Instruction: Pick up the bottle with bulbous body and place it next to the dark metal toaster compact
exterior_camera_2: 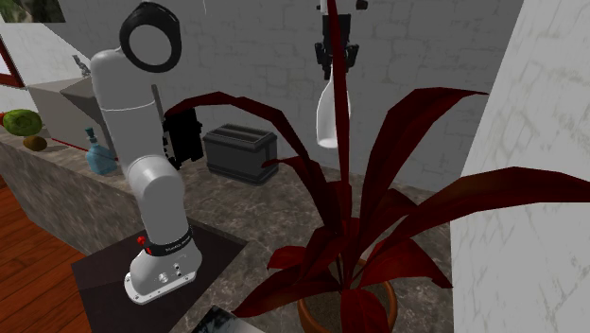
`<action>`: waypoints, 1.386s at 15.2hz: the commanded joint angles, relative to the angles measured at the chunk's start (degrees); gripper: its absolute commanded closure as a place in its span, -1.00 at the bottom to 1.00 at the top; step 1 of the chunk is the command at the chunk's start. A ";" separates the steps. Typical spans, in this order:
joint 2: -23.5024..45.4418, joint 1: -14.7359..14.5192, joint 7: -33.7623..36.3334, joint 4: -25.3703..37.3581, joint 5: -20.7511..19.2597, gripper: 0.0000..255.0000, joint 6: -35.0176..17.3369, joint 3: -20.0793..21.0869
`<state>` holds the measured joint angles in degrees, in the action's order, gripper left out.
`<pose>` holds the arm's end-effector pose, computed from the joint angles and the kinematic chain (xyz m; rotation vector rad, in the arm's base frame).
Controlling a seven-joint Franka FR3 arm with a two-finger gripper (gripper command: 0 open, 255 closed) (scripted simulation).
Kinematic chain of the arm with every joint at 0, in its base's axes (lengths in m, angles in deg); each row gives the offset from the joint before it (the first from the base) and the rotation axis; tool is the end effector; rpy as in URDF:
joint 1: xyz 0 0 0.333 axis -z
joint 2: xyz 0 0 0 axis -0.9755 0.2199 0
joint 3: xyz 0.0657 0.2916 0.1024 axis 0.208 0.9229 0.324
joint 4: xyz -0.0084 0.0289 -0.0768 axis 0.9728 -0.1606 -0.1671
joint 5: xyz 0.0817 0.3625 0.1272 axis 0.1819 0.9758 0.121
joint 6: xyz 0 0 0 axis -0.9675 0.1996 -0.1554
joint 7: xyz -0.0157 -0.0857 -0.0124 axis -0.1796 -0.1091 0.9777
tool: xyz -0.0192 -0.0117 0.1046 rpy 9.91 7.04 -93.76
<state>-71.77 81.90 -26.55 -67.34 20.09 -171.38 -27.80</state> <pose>0.4953 -0.2008 0.7042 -3.1368 0.0575 -0.1114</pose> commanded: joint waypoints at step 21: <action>-28.43 -9.22 29.38 -25.32 -0.50 1.00 2.80 20.47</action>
<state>-99.35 73.01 1.49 -92.19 19.19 -168.93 -8.29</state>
